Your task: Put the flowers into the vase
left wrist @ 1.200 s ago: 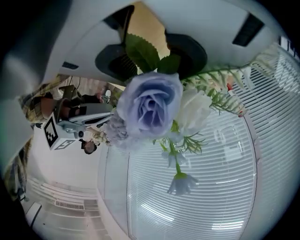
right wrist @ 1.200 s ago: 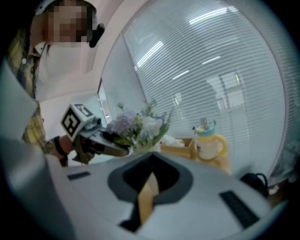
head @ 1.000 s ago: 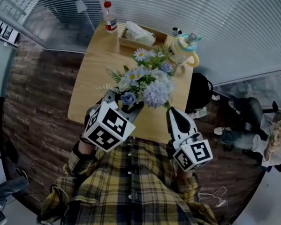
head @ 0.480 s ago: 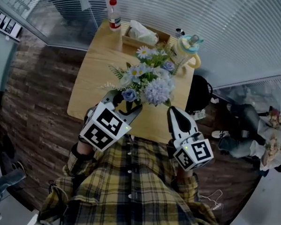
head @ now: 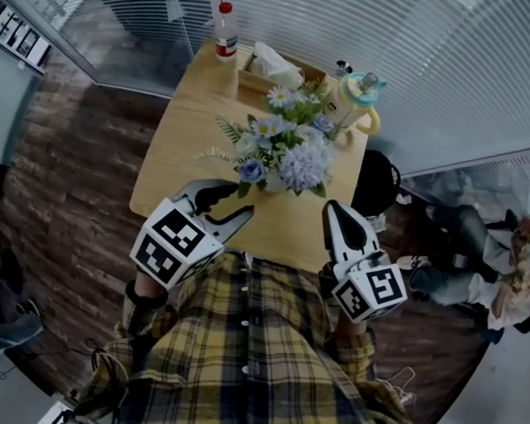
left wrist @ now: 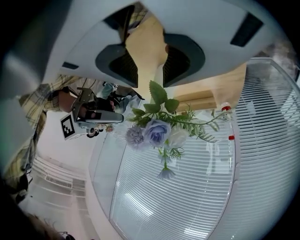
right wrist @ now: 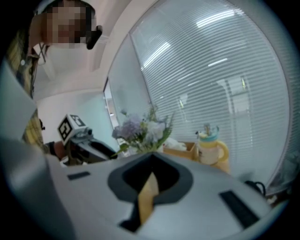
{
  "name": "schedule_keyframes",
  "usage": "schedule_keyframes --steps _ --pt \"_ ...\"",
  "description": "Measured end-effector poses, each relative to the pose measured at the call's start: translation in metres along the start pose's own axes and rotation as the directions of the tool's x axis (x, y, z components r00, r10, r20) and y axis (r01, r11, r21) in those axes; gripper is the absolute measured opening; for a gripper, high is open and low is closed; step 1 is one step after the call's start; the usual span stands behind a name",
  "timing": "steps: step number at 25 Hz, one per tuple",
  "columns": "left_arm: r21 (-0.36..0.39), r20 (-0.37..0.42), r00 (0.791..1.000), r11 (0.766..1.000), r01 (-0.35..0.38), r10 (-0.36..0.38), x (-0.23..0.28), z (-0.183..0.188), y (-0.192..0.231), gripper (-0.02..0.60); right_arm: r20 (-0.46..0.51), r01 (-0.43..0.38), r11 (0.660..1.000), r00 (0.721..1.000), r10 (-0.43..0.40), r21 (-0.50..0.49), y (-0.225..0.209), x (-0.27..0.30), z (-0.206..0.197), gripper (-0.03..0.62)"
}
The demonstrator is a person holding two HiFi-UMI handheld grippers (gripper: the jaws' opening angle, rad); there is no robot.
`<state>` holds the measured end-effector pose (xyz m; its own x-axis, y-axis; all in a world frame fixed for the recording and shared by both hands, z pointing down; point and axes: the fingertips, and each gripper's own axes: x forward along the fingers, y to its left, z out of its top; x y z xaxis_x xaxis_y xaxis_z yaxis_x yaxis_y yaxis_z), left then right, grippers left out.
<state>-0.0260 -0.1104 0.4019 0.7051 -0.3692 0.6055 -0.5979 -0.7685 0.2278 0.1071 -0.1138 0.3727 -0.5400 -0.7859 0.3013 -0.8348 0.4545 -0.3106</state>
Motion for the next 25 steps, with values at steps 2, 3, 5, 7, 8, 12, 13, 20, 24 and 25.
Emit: schedule_keyframes --steps 2,3,5,7,8,12,13,20,24,25 --pt "-0.013 0.006 1.0 1.0 -0.007 0.007 -0.008 -0.003 0.001 0.172 0.007 0.003 1.0 1.0 -0.003 -0.007 0.002 -0.004 0.003 0.012" --pt "-0.021 0.01 1.0 1.0 -0.008 0.009 -0.012 -0.004 0.001 0.172 0.011 0.004 1.0 1.0 -0.004 -0.012 0.003 -0.005 0.004 0.012" --pt "-0.038 0.031 0.999 0.999 -0.013 0.015 -0.021 -0.004 0.002 0.172 0.018 0.003 1.0 1.0 -0.002 -0.026 0.006 -0.008 0.008 0.012" --pt "-0.058 0.073 0.997 0.998 -0.018 0.022 -0.029 0.001 0.004 0.17 0.027 -0.001 0.999 1.0 0.002 -0.042 0.009 -0.01 0.012 0.012" --pt "-0.066 0.102 0.994 0.998 -0.017 0.024 -0.033 0.005 0.004 0.17 0.033 -0.004 0.999 0.999 0.005 -0.05 0.012 -0.011 0.016 0.012" --pt "-0.082 0.253 0.967 0.996 -0.015 0.035 -0.055 0.034 -0.001 0.166 0.062 -0.017 0.996 0.998 0.023 -0.088 0.024 -0.011 0.03 0.012" --pt "-0.095 0.295 0.954 0.995 -0.018 0.045 -0.06 0.043 -0.002 0.157 0.067 -0.023 0.995 0.997 0.029 -0.098 0.027 -0.011 0.034 0.012" --pt "-0.221 0.56 0.82 0.975 0.011 0.118 -0.105 0.096 0.002 0.078 0.101 -0.07 0.985 0.991 0.087 -0.16 0.053 -0.003 0.062 0.012" --pt "-0.233 0.613 0.773 0.972 -0.022 0.165 -0.116 0.114 0.009 0.038 0.125 -0.091 0.978 0.985 0.116 -0.189 0.064 0.006 0.079 0.012" --pt "-0.229 0.619 0.768 0.973 -0.028 0.168 -0.117 0.118 0.01 0.034 0.134 -0.094 0.976 0.984 0.122 -0.196 0.067 0.008 0.084 0.012"
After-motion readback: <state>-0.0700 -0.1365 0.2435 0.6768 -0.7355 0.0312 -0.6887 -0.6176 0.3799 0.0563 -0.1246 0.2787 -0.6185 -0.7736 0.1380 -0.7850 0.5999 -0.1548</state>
